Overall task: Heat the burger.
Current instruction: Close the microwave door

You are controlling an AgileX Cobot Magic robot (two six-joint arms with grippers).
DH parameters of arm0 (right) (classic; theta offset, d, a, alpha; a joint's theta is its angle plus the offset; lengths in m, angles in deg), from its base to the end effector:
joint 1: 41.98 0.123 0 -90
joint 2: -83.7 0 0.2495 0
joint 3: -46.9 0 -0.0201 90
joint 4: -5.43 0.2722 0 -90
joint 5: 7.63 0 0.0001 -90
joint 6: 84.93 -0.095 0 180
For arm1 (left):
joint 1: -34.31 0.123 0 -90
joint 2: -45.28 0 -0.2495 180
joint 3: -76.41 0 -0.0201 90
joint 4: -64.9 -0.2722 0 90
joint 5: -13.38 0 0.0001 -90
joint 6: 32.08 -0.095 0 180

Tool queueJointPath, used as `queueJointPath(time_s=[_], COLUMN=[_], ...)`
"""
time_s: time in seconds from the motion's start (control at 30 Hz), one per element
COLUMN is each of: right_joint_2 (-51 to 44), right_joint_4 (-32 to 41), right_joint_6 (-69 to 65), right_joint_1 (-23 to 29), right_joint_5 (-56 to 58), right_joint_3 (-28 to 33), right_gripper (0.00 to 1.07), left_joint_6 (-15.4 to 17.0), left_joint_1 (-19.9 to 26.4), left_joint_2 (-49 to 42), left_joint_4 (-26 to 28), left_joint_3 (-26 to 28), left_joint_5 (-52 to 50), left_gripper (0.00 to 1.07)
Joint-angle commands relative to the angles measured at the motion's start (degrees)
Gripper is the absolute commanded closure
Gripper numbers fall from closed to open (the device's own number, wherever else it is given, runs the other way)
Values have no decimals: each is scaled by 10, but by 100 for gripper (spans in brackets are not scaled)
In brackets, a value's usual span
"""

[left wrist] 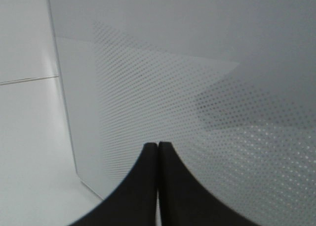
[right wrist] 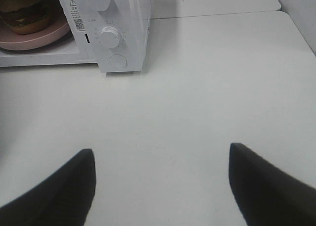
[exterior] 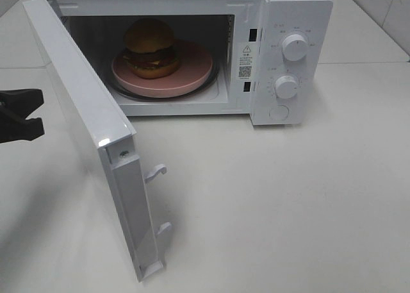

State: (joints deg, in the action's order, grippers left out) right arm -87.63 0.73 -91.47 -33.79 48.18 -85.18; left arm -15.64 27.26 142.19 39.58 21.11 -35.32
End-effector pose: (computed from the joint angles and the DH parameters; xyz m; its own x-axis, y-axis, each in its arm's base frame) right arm 0.0575 0.0018 0.2912 -0.3803 0.0137 -0.9248 -0.0544 0.9978 0.0372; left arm 0.2553 -0.0623 0.1138 -0.2734 0.0488 -0.9607 0.4265 0.9013 -0.0756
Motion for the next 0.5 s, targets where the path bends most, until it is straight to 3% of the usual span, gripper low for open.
queueJointPath(time_s=[0.03, 0.5], right_joint_2=[-17, -17], right_joint_4=[-2, -2], right_joint_6=[-3, -3], right_joint_1=[-4, -4], right_joint_5=[-8, -8], right_joint_3=[-1, -1], right_gripper=[33, 33], left_joint_6=[-24, -41], left_joint_1=[-30, -97], left_joint_2=[7, 10], left_joint_4=[45, 106], left_joint_3=[11, 44], left_joint_5=[-6, 14], left_gripper=[107, 107])
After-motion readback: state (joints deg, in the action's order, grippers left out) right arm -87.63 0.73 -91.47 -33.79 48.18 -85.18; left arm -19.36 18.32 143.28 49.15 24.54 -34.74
